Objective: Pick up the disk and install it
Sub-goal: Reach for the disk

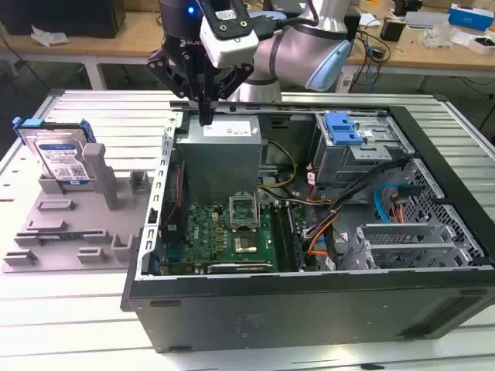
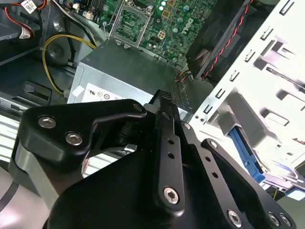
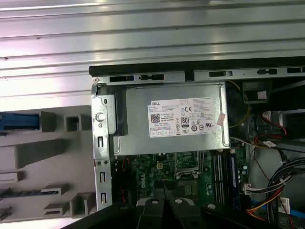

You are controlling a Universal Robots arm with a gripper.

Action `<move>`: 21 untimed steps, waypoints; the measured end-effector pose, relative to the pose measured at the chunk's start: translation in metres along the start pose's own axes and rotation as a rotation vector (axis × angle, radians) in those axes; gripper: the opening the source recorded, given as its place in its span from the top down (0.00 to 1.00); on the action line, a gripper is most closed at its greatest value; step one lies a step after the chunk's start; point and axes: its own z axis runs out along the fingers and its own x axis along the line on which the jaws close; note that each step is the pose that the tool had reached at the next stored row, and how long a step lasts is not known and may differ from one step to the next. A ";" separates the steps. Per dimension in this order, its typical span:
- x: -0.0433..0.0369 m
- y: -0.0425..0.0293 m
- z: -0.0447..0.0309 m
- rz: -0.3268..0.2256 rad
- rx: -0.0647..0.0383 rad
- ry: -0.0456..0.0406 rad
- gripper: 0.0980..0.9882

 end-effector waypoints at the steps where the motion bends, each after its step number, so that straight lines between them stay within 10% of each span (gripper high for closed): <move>1: 0.0000 0.0000 0.0000 0.000 0.000 0.0000 0.99; 11: 0.0038 0.0000 0.0002 0.000 0.000 0.0010 0.99; 16: 0.0258 0.0062 0.0003 0.000 0.000 0.0012 0.99; 19: 0.0631 0.0161 0.0014 0.000 0.000 0.0011 0.99; 21: 0.0721 0.0184 0.0017 0.000 0.000 0.0011 0.99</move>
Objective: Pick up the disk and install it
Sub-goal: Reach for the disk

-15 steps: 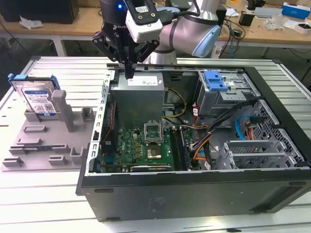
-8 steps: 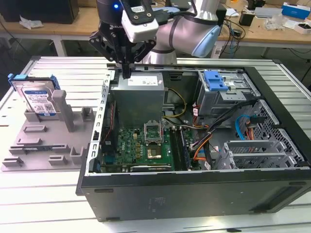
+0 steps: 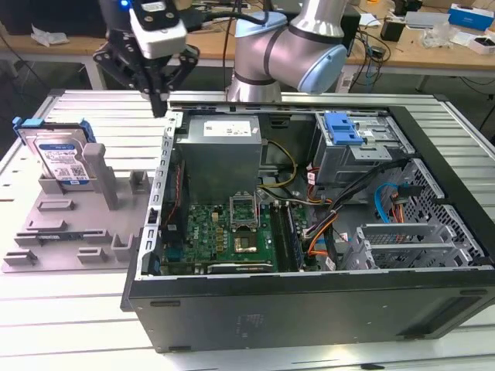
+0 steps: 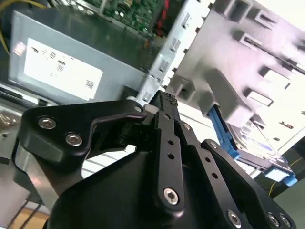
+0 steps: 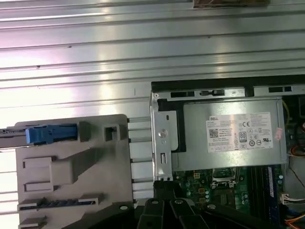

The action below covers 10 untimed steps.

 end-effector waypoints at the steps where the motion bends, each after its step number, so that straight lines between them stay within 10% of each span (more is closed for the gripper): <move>1: 0.0046 0.0014 0.0001 0.000 0.000 0.0000 0.99; 10: 0.0472 0.0149 0.0016 0.000 0.000 0.0001 0.99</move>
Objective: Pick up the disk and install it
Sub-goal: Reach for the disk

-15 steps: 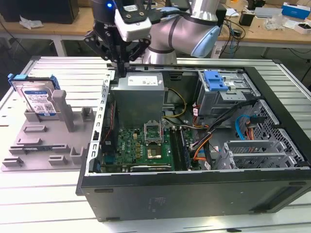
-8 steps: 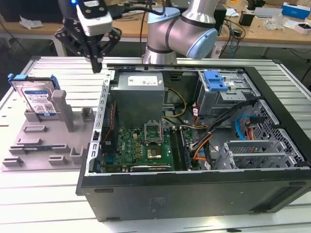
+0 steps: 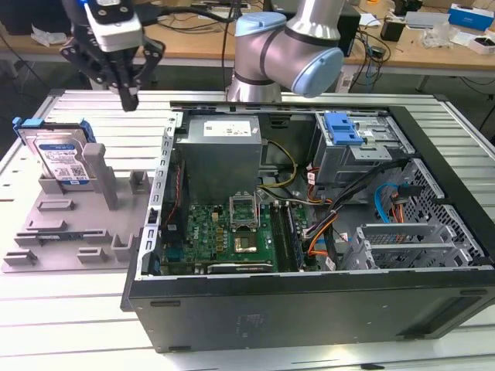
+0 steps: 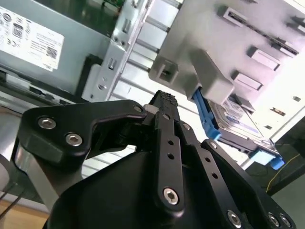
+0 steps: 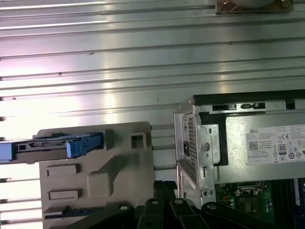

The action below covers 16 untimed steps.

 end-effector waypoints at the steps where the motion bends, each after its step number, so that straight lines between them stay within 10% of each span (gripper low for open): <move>1: 0.0041 0.0013 0.0001 0.000 0.000 -0.0001 0.99; 16: 0.0801 0.0208 0.0023 0.000 0.000 0.0035 0.99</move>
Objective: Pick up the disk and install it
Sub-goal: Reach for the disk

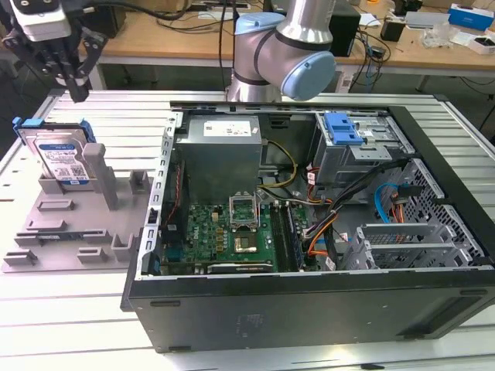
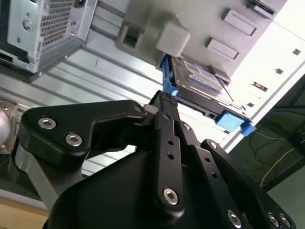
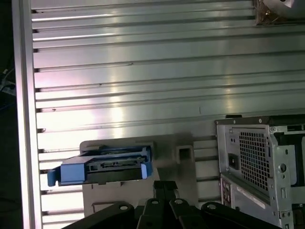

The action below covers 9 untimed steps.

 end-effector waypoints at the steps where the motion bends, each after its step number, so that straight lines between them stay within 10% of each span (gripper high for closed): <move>1: 0.0040 0.0006 0.0002 0.000 0.000 0.0007 0.99; 9: 0.0289 0.0046 0.0013 0.000 0.000 0.0065 0.99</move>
